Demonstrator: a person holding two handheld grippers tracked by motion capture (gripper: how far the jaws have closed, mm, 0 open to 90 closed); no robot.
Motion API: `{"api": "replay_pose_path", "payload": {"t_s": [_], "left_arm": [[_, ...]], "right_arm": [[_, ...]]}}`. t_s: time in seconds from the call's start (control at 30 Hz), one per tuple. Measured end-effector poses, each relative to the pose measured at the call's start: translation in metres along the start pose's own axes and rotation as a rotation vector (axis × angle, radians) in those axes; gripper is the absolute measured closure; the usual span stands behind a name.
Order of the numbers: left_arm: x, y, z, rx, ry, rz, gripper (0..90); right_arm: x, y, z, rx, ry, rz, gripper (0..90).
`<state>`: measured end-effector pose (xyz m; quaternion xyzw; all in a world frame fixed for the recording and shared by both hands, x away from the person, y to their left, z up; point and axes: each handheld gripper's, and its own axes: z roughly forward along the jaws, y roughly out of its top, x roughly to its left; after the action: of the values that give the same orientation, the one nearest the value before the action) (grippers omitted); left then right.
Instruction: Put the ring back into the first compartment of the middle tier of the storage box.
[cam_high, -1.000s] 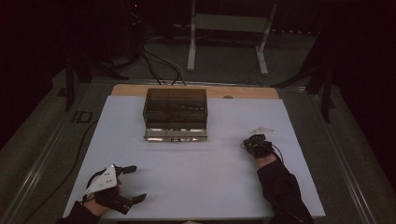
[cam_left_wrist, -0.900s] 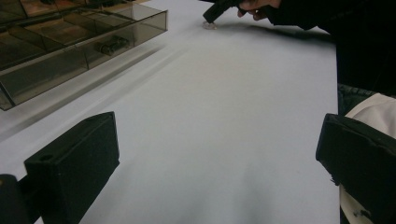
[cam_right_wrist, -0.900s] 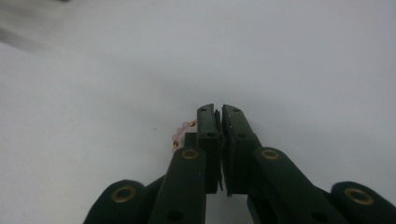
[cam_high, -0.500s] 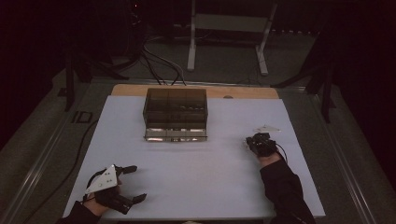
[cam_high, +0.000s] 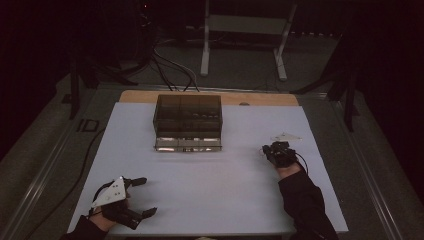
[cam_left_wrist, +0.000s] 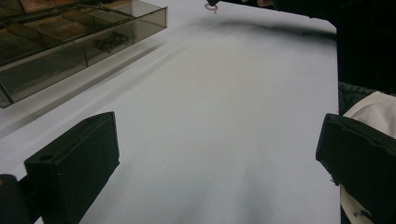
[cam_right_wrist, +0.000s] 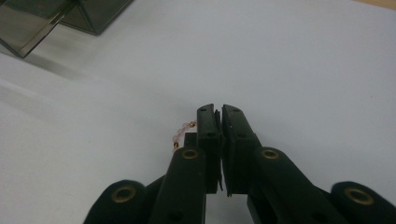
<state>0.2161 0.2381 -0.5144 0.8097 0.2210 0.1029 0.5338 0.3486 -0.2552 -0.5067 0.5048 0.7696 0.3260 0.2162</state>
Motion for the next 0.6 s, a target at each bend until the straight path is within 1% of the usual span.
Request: {"api": "replay_pose_path", "payload": {"t_s": [0.1,0.2,0.3,0.43,0.6], "left_arm": [[0.0001,-0.0004,0.0001,0.007,0.001,0.003,0.9],[0.0,-0.0001,-0.0002,0.0,0.002,0.001,0.9],[0.0002,-0.0004,0.0002,0.009,0.004,0.004,0.9],[0.0004,-0.0004,0.0005,0.008,0.003,0.003,0.9],[0.0005,-0.0004,0.0,0.005,0.002,0.001,0.9]], "right_arm": [[0.0006,0.0009,-0.001,-0.001,0.002,0.004,86.6],[0.0019,0.0022,-0.0027,-0.006,0.005,0.003,86.6],[0.0037,0.0034,-0.0043,-0.009,0.008,0.001,86.6],[0.0064,0.0043,-0.0042,-0.008,0.002,-0.017,86.6],[0.0083,0.0053,-0.0039,-0.007,0.005,-0.021,86.6]]}}
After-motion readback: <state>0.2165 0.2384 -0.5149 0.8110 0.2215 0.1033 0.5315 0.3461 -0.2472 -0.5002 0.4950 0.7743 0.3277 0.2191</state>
